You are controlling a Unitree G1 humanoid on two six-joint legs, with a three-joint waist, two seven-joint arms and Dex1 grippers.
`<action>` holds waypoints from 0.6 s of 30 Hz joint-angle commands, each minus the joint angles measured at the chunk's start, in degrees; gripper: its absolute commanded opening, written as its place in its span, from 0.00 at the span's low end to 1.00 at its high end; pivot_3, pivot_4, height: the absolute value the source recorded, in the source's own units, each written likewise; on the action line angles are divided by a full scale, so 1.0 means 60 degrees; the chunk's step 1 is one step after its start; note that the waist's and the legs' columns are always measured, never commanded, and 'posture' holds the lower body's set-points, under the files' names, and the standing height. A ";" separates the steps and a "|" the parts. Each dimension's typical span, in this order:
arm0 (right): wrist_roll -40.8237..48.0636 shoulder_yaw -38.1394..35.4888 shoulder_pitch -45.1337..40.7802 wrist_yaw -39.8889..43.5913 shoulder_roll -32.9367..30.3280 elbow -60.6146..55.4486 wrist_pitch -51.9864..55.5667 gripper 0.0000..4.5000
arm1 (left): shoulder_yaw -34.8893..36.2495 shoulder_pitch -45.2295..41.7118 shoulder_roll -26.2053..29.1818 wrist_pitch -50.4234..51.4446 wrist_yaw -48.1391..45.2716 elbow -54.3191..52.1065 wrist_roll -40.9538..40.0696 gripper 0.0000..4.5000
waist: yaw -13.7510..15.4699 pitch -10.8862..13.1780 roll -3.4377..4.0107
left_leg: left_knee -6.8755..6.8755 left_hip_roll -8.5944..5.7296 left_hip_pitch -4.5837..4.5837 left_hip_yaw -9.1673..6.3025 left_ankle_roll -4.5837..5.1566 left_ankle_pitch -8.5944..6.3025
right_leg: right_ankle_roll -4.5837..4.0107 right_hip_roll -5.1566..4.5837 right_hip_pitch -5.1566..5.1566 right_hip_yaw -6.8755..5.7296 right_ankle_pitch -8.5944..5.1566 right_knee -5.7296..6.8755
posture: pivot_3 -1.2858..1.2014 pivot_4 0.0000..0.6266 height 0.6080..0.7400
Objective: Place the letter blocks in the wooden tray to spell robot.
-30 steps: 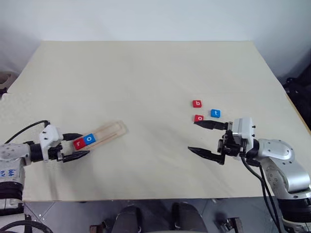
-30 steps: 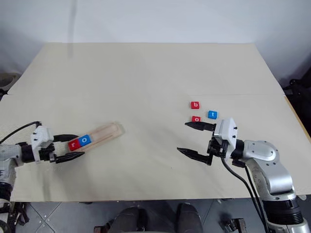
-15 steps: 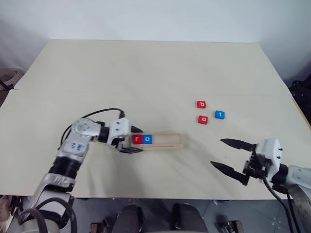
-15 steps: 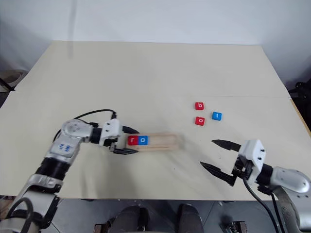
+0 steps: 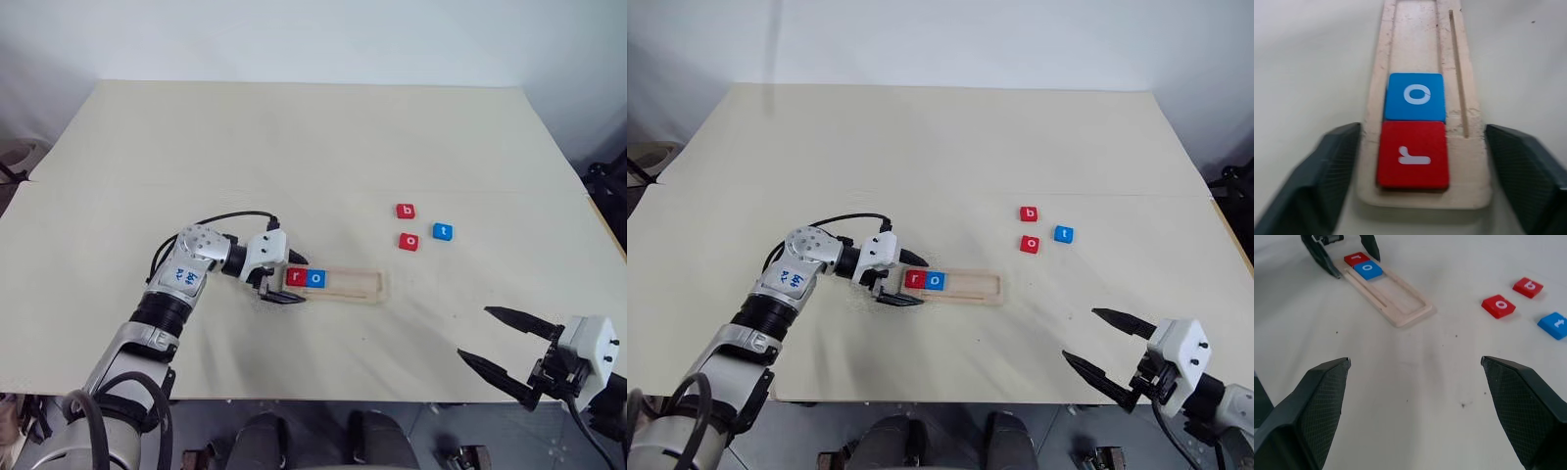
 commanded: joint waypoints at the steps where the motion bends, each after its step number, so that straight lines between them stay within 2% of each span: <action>1: 0.0073 -0.0028 -0.0191 -0.0138 0.0136 0.0029 -0.0252 1.00 | 0.0406 0.0371 0.0186 0.0221 -0.0096 -0.0714 -0.0467 0.99 | 0.0001 0.0000 0.0000 | 0.0000 0.0002 0.0000 -0.0001 0.0000 0.0000 | 0.0000 0.0000 0.0000 0.0000 0.0000 0.0001 | 0.52 0.24 1.00; 7: -0.0155 -0.0242 -0.0622 -0.0712 0.0591 0.0546 -0.0749 1.00 | 0.1964 0.1009 0.0834 -0.0778 -0.0083 -0.0687 -0.1498 0.99 | -0.0028 0.0001 0.0001 | 0.0003 0.0007 -0.0001 -0.0023 -0.0001 0.0000 | -0.0002 0.0002 -0.0004 0.0001 -0.0001 0.0005 | 0.52 0.24 1.00; 12: -0.0367 -0.0277 -0.0853 -0.1030 0.0811 0.1160 -0.1172 1.00 | 0.3414 0.2183 0.1555 -0.1736 0.0122 -0.0849 -0.2204 0.99 | -0.0025 0.0001 0.0003 | 0.0003 0.0006 0.0000 -0.0068 0.0000 0.0000 | -0.0002 -0.0002 -0.0002 0.0001 -0.0001 0.0007 | 0.52 0.24 1.00; 14: -0.0479 -0.0267 -0.0874 -0.1115 0.0870 0.1442 -0.1367 1.00 | 0.3866 0.2722 0.1755 -0.1742 0.0565 -0.1225 -0.2308 0.99 | -0.0028 0.0001 0.0002 | 0.0002 0.0006 0.0000 -0.0078 0.0000 0.0000 | -0.0002 -0.0001 -0.0003 0.0001 -0.0001 0.0009 | 0.52 0.24 1.00; 18: -0.0565 -0.0260 -0.0920 -0.1215 0.0944 0.1875 -0.1642 1.00 | 0.4605 0.3941 0.1925 -0.0599 0.1035 -0.2807 -0.3159 0.99 | 0.0004 0.0001 0.0004 | 0.0002 0.0004 -0.0001 -0.0086 0.0001 -0.0001 | -0.0001 -0.0011 -0.0001 0.0001 -0.0001 0.0009 | 0.52 0.24 1.00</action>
